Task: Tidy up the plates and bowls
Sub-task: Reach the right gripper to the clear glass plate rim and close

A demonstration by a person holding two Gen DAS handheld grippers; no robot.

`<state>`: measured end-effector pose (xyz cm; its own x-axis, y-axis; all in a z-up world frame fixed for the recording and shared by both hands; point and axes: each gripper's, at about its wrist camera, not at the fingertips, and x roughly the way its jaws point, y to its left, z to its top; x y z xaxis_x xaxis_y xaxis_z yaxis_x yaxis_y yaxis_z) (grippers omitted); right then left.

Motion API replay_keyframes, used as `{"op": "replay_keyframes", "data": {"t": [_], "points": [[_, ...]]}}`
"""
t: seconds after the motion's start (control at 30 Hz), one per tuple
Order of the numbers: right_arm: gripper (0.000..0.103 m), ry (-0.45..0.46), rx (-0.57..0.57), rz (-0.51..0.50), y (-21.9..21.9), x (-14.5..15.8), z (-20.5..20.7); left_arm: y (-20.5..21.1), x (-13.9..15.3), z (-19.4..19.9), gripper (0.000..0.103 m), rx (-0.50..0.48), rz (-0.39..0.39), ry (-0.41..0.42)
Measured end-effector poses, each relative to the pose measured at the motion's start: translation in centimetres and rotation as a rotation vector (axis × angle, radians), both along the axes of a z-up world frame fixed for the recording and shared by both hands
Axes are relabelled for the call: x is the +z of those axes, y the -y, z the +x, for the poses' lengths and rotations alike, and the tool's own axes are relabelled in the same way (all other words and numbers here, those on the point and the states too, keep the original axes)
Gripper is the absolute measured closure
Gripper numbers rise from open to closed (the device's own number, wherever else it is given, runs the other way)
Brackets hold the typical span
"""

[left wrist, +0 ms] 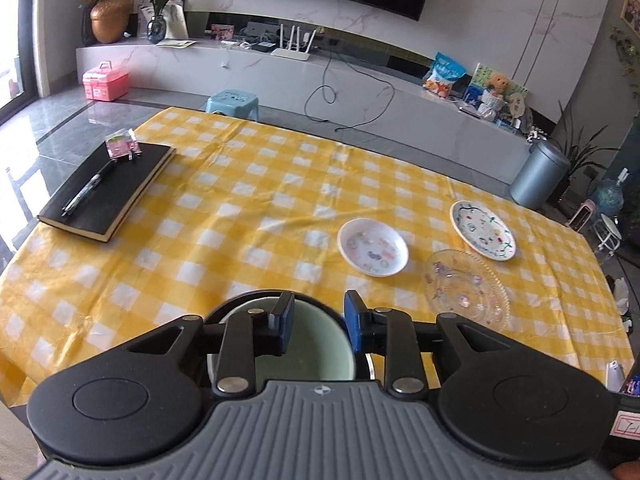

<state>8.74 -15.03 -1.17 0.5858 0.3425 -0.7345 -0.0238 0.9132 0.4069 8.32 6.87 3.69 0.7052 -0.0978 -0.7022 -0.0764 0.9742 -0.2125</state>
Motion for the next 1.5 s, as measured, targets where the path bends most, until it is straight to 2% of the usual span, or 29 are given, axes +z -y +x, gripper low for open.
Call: {"op": "replay_keyframes", "data": {"t": [0.13,0.27,0.43,0.5,0.57,0.73,0.8,0.9,1.03,1.13,1.2,1.27,1.37,1.5], "points": [[0.063,0.012,-0.039,-0.016,2.3,-0.2,0.0,2.3,-0.3,0.9,0.067,-0.06,-0.048,0.021],[0.062,0.045,-0.092,-0.053,4.7,-0.4,-0.1,4.6,-1.0,2.0,0.066,-0.099,-0.068,0.025],[0.062,0.149,-0.148,-0.123,7.1,-1.1,-0.3,6.9,-2.3,3.2,0.065,-0.132,-0.098,0.02],[0.055,0.184,-0.143,-0.15,7.7,-1.5,-0.2,7.7,-2.9,3.7,0.065,-0.134,-0.107,0.028],[0.053,0.212,-0.138,-0.179,8.1,-2.0,0.0,8.5,-3.6,4.2,0.065,-0.131,-0.105,0.038],[0.051,0.199,-0.133,-0.197,9.2,-3.2,1.7,9.8,-5.4,5.7,0.065,-0.144,-0.101,0.015],[0.038,0.195,-0.145,-0.205,9.6,-3.7,2.4,10.1,-6.2,6.3,0.064,-0.139,-0.099,-0.002],[0.038,0.178,-0.165,-0.229,10.2,-4.6,3.6,10.6,-7.4,7.2,0.064,-0.122,-0.094,-0.027],[0.038,0.137,-0.172,-0.175,11.4,-6.1,5.3,10.9,-8.9,8.5,0.064,-0.108,-0.119,-0.041],[0.045,0.119,-0.164,-0.137,12.0,-6.7,6.7,11.5,-9.9,9.4,0.064,-0.102,-0.107,-0.042],[0.056,0.124,-0.163,-0.124,12.3,-7.0,7.4,11.9,-10.4,10.0,0.064,-0.114,-0.112,-0.034],[0.064,0.122,-0.166,-0.113,12.6,-7.3,8.2,12.2,-10.9,10.6,0.064,-0.122,-0.085,-0.022],[0.068,0.111,-0.17,-0.112,13.1,-7.7,9.4,12.1,-11.5,11.3,0.066,-0.126,-0.056,-0.025],[0.077,0.098,-0.184,-0.111,13.6,-8.4,10.3,11.7,-12.2,12.1,0.066,-0.126,-0.071,-0.03]]}}
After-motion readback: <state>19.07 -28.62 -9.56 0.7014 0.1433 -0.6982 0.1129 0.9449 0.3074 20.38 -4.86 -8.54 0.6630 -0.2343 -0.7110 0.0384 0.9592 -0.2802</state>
